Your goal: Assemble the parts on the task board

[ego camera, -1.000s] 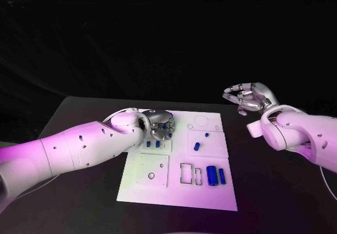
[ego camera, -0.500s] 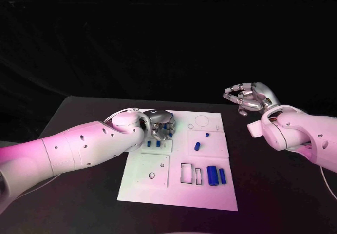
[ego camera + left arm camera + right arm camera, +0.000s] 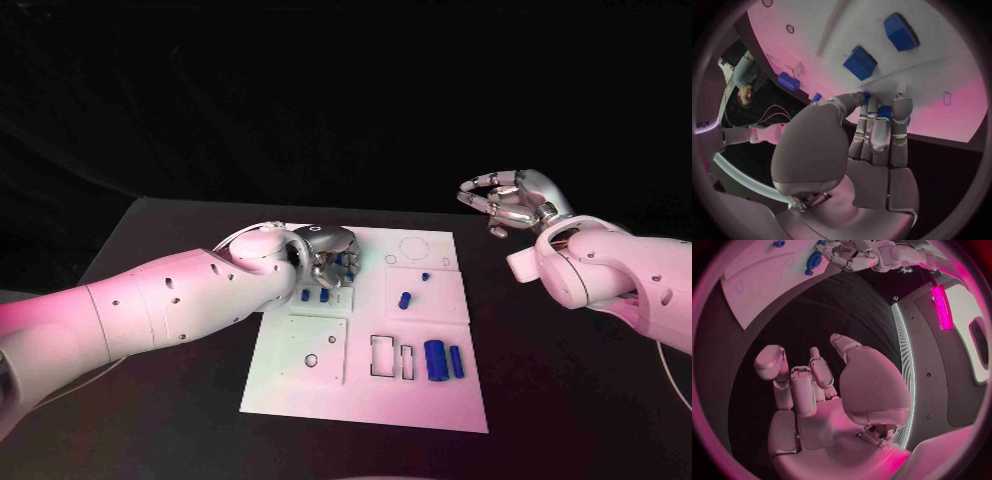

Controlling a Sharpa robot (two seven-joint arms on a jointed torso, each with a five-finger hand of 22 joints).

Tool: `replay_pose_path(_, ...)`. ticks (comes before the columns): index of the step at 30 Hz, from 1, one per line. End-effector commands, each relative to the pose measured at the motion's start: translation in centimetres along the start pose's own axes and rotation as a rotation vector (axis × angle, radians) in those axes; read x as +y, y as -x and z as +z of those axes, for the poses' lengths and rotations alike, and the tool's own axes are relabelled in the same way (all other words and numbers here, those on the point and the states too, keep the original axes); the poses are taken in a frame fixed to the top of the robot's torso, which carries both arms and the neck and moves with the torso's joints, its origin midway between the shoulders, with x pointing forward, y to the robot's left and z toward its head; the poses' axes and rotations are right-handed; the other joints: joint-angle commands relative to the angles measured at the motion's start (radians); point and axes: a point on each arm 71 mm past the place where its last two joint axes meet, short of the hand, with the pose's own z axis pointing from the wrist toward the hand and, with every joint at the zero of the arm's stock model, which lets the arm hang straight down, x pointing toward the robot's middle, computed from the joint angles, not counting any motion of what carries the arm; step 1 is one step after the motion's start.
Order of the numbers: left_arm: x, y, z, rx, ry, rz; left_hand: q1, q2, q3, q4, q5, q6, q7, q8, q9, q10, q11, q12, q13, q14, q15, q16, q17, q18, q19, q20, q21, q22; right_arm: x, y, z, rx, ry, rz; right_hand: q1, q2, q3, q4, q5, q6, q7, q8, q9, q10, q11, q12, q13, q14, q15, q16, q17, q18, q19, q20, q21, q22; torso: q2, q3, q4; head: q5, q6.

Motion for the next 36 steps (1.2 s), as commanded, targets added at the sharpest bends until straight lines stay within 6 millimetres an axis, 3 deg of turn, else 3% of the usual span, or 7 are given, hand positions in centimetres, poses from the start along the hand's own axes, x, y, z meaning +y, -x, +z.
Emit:
replay_pose_path(1,-0.1,0.3,-0.1,-0.039,-0.015,-0.020,0.000,0.007,0.007,-0.004,-0.006,0.011,0.000,-0.006,0.001,0.011,0.000,-0.013,-0.004,0.007,-0.001,0.004,-0.001,-0.017,0.006,0.000,0.005,0.003,0.0,-0.1,0.0,0.009,0.010,0.000,-0.006,0.002,0.001,0.007,0.006,-0.006,-0.004,0.007,-0.001,0.001,-0.004,-0.005,0.000,0.044,-0.007,-0.006,0.000,0.010,-0.009,0.001,-0.005,-0.001,-0.001,-0.0010,-0.0007,-0.001,0.002)
replay_pose_path(15,0.5,1.7,-2.2,-0.088,-0.015,-0.093,-0.006,0.001,0.010,-0.014,-0.006,0.021,0.002,-0.019,0.001,0.032,0.002,-0.045,-0.014,0.011,0.001,0.005,-0.003,-0.019,0.011,0.002,0.015,0.015,-0.2,-0.1,0.0,0.007,0.005,-0.001,-0.005,0.003,0.001,0.007,0.007,-0.005,-0.004,0.008,-0.001,0.002,-0.004,-0.004,0.002,0.044,-0.007,-0.006,0.001,0.010,-0.009,0.000,-0.005,-0.001,-0.002,-0.0017,0.0016,0.000,0.009)
replay_pose_path(27,2.9,2.3,-4.6,-0.076,0.047,-0.126,-0.016,-0.006,0.005,-0.015,-0.007,0.027,0.002,-0.025,0.002,0.044,0.003,-0.060,-0.018,0.013,0.002,0.005,-0.008,-0.020,0.013,0.003,0.020,0.021,-0.4,0.0,-0.1,0.005,0.001,-0.003,-0.005,0.003,0.001,0.007,0.007,-0.005,-0.004,0.008,-0.001,0.002,-0.004,-0.004,0.002,0.044,-0.007,-0.006,0.001,0.010,-0.009,0.000,-0.005,-0.001,-0.001,-0.0021,0.0020,-0.001,0.008)
replay_pose_path(36,4.2,2.3,-5.1,-0.073,0.083,-0.125,-0.017,-0.007,0.004,-0.015,-0.007,0.028,0.002,-0.026,0.002,0.046,0.003,-0.062,-0.018,0.012,0.002,0.005,-0.009,-0.020,0.013,0.003,0.019,0.021,-0.4,0.0,-0.1,0.005,0.001,-0.002,-0.005,0.003,0.001,0.007,0.007,-0.005,-0.004,0.008,-0.001,0.002,-0.004,-0.004,0.002,0.044,-0.007,-0.006,0.001,0.010,-0.009,0.000,-0.005,-0.001,0.000,-0.0015,0.0014,0.001,0.009)
